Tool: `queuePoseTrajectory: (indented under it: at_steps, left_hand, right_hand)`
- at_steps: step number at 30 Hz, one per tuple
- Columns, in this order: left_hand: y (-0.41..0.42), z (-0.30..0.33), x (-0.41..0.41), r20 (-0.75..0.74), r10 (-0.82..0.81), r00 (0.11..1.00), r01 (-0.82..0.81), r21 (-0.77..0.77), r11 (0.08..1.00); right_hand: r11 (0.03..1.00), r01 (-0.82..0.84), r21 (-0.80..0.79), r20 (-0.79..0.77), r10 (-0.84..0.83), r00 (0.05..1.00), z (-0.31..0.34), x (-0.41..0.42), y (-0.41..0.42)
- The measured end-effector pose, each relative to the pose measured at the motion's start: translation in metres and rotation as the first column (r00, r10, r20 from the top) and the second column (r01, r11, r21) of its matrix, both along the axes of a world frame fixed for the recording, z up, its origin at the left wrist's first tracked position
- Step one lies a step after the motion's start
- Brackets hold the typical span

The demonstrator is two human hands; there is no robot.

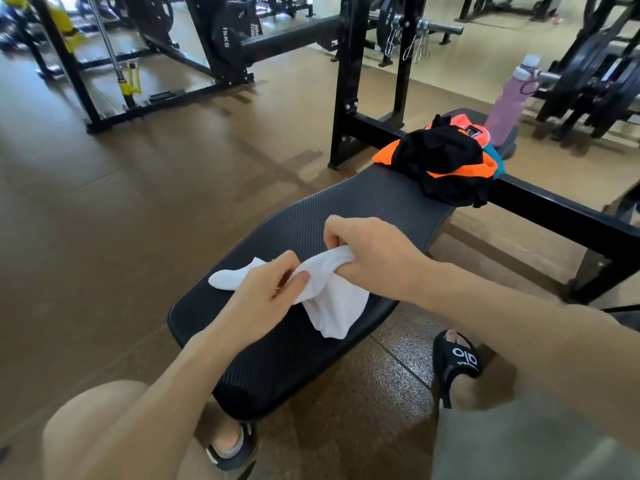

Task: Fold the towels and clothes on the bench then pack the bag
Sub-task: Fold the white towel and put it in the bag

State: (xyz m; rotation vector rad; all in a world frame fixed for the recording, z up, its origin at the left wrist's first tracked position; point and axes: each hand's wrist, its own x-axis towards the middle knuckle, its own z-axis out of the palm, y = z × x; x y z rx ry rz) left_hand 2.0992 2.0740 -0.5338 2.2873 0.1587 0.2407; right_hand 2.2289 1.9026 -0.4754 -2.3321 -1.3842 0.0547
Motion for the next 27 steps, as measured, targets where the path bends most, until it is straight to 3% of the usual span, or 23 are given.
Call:
queuePoseTrajectory:
  at_steps: [3,6,8,10,12,14,16,18,21,24,27]
  left_hand:
    - [0.015,0.008,0.002,0.101,0.069,0.993,-0.090,0.216,0.972]
    - [0.043,0.020,0.010,0.155,0.085,0.984,-0.155,0.522,0.839]
    - [0.058,0.032,0.016,0.087,0.070,0.994,-0.110,0.671,0.733]
    - [0.073,0.050,0.027,0.015,0.104,0.994,-0.076,0.783,0.618]
    - [0.088,0.075,0.037,0.067,0.166,0.984,-0.150,0.818,0.555]
    - [0.100,0.102,0.045,0.210,0.276,0.938,-0.338,0.731,0.592]
    - [0.103,0.118,0.048,0.334,0.379,0.863,-0.503,0.501,0.704]
    - [0.097,0.123,0.047,0.324,0.423,0.846,-0.517,0.311,0.797]
    - [0.089,0.120,0.041,0.168,0.416,0.894,-0.448,0.337,0.828]
    - [0.080,0.114,0.033,-0.015,0.379,0.925,-0.355,0.318,0.879]
    - [0.058,0.103,0.030,-0.343,0.226,0.912,-0.085,0.380,0.921]
  right_hand:
    - [0.983,0.056,-0.175,0.024,-0.053,0.998,0.000,0.020,-0.008]
    - [0.954,0.162,-0.252,-0.048,-0.180,0.983,0.000,0.053,-0.015]
    - [0.941,0.235,-0.245,-0.089,-0.263,0.961,0.004,0.076,-0.012]
    - [0.921,0.327,-0.213,0.029,-0.329,0.944,0.015,0.095,-0.005]
    - [0.903,0.421,-0.081,0.198,-0.400,0.895,0.032,0.113,0.005]
    - [0.883,0.461,0.093,0.204,-0.470,0.859,0.052,0.123,0.014]
    - [0.877,0.432,0.208,0.052,-0.451,0.891,0.069,0.125,0.020]
    - [0.903,0.360,0.236,-0.125,-0.339,0.932,0.076,0.118,0.021]
    - [0.965,0.261,0.029,-0.234,-0.248,0.940,0.078,0.107,0.011]
    - [0.952,0.194,-0.236,-0.290,-0.260,0.921,0.079,0.098,0.002]
    - [0.927,0.118,-0.357,-0.385,-0.261,0.885,0.079,0.079,0.001]
